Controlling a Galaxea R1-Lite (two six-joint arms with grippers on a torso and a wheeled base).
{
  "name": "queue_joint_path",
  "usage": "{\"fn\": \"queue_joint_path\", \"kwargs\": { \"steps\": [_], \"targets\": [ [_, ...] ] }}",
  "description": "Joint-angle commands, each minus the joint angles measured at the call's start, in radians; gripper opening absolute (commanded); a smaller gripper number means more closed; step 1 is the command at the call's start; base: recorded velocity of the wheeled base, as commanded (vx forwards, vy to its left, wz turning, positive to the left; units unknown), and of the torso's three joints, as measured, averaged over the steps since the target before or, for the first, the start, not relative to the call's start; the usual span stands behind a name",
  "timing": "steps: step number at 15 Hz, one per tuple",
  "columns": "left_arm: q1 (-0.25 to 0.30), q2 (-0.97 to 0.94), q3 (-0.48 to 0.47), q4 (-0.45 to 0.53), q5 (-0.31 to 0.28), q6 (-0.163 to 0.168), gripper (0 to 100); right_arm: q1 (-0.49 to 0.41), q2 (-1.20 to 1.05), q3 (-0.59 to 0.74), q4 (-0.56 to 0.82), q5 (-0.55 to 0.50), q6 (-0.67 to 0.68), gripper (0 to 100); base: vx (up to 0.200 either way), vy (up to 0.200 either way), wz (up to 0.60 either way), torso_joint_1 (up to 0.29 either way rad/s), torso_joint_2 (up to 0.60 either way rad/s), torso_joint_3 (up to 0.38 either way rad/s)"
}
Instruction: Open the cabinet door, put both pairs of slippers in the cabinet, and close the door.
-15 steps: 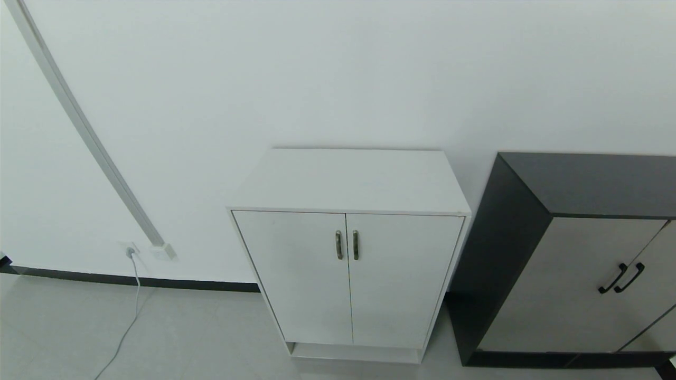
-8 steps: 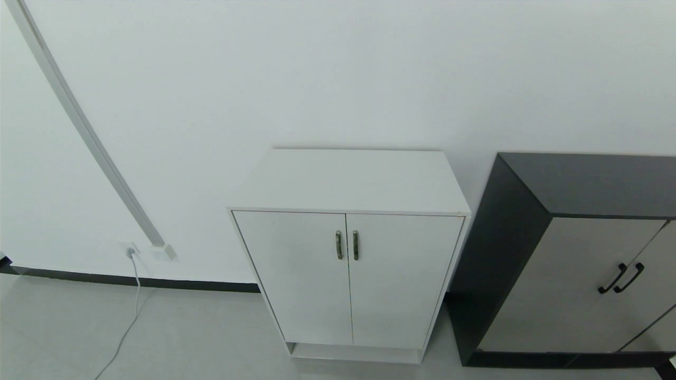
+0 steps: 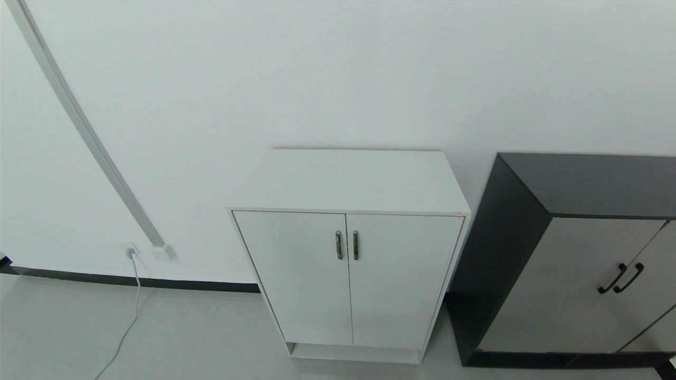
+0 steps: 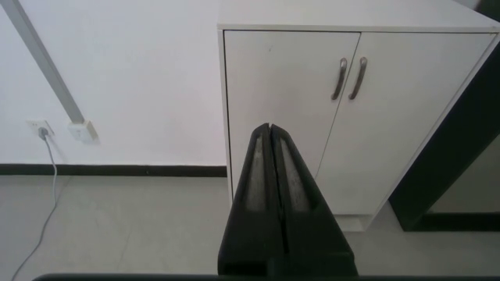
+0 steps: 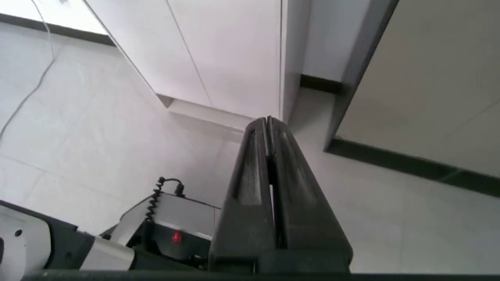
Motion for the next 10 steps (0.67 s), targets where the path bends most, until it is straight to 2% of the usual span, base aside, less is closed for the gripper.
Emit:
{"fn": "queue_joint_path", "kwargs": {
  "steps": [1, 6, 10],
  "targets": [
    [0.000, 0.001, 0.000, 0.000, 0.000, 0.000, 0, 0.002, -0.039, 0.004, 0.001, 0.030, -0.003, 0, 0.000, 0.000, 0.00, 0.000, 0.00, 0.000],
    [0.000, 0.001, 0.000, 0.000, 0.000, 0.000, 0, 0.000, -0.086, 0.006, 0.004, 0.125, -0.063, 0, 0.000, 0.000, 0.00, 0.000, 0.00, 0.000],
    [0.000, 0.001, 0.000, 0.000, 0.000, 0.000, 0, -0.006, -0.076, 0.006, 0.004, 0.127, -0.066, 0, 0.000, 0.000, 0.00, 0.000, 0.00, 0.000]
  ]
}}
